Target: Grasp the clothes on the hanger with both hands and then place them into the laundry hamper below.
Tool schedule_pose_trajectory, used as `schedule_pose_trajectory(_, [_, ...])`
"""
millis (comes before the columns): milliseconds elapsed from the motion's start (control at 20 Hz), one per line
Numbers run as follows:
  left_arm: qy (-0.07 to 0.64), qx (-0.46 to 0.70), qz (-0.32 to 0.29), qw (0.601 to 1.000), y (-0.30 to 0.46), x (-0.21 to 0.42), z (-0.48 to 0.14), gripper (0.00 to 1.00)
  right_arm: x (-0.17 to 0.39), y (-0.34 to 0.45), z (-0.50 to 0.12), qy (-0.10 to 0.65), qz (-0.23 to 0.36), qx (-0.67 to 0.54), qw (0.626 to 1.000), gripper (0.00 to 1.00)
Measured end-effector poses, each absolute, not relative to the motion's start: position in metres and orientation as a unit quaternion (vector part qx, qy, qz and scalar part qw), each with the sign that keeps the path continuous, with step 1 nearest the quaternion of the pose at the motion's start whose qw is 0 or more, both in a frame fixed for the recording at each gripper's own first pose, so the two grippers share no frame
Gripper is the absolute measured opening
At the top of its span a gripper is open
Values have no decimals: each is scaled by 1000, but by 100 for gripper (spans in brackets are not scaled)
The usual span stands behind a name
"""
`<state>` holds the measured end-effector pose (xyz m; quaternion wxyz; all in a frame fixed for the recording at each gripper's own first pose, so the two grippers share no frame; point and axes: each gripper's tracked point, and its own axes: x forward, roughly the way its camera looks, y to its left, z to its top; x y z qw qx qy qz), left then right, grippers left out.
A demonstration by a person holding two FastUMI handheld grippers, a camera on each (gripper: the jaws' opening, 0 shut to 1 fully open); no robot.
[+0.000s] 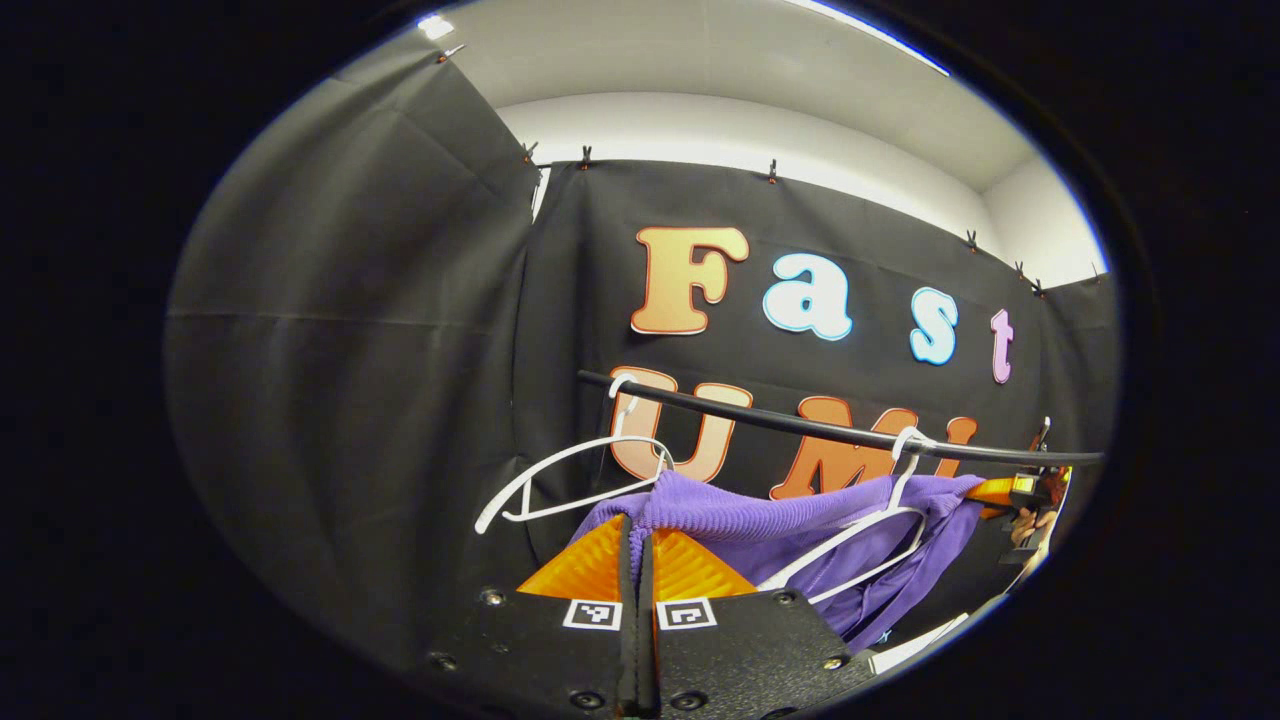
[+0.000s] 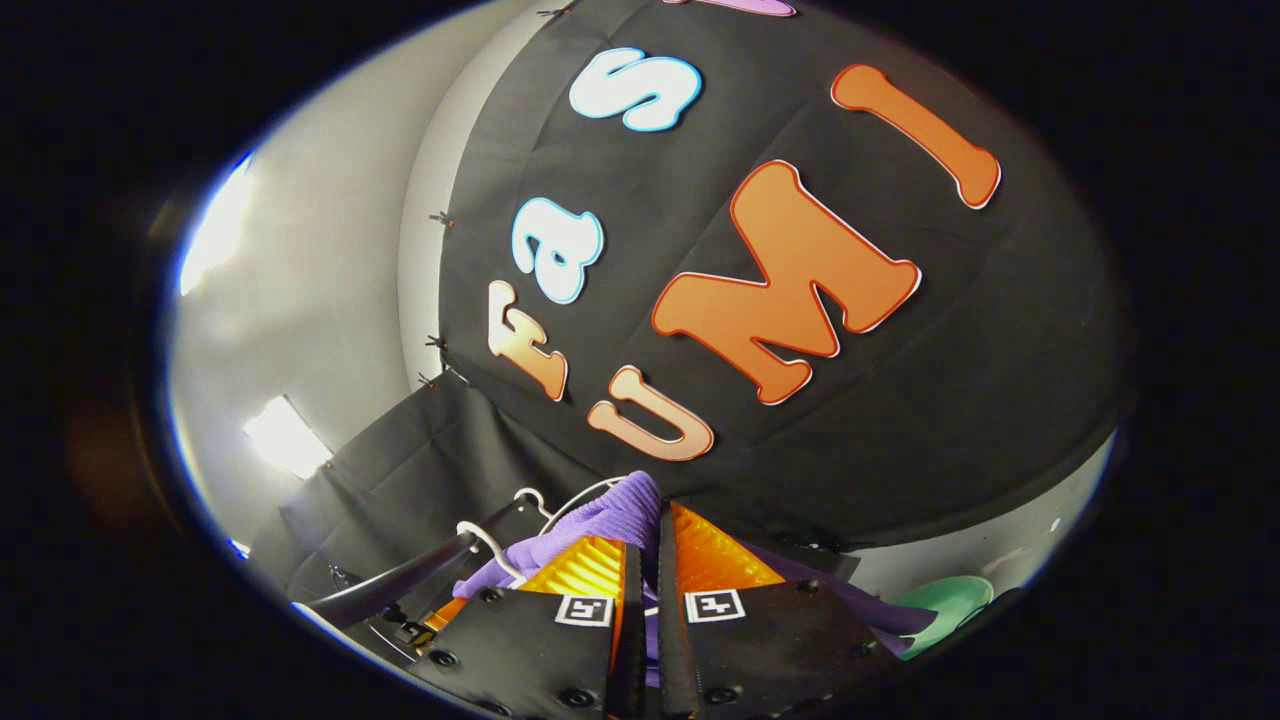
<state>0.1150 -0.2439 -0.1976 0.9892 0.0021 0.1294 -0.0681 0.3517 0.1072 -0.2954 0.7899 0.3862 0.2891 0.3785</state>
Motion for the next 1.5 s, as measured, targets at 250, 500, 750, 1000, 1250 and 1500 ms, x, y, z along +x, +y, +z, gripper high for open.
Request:
schedule_pose_trajectory(250, [154, -4, -90, 984, -259, 124, -217, 0, 380, 94, -286, 278, 359, 388, 802, 12])
schedule_pose_trajectory(500, [173, 12, -113, 978, -275, 146, -240, 0, 408, 80, -300, 279, 330, 380, 818, 13])
schedule_pose_trajectory(750, [183, 45, -119, 975, -281, 153, -271, 0, 418, 64, -355, 313, 290, 354, 832, 13])
schedule_pose_trajectory(1000, [205, 67, -100, 971, -259, 152, -329, 0, 389, 58, -433, 360, 261, 323, 836, 13])
schedule_pose_trajectory(1250, [234, 118, -114, 958, -241, 144, -386, 0, 347, 47, -504, 394, 194, 303, 846, 13])
schedule_pose_trajectory(1500, [243, 130, -148, 950, -240, 131, -414, 0, 288, 26, -546, 411, 137, 251, 866, 13])
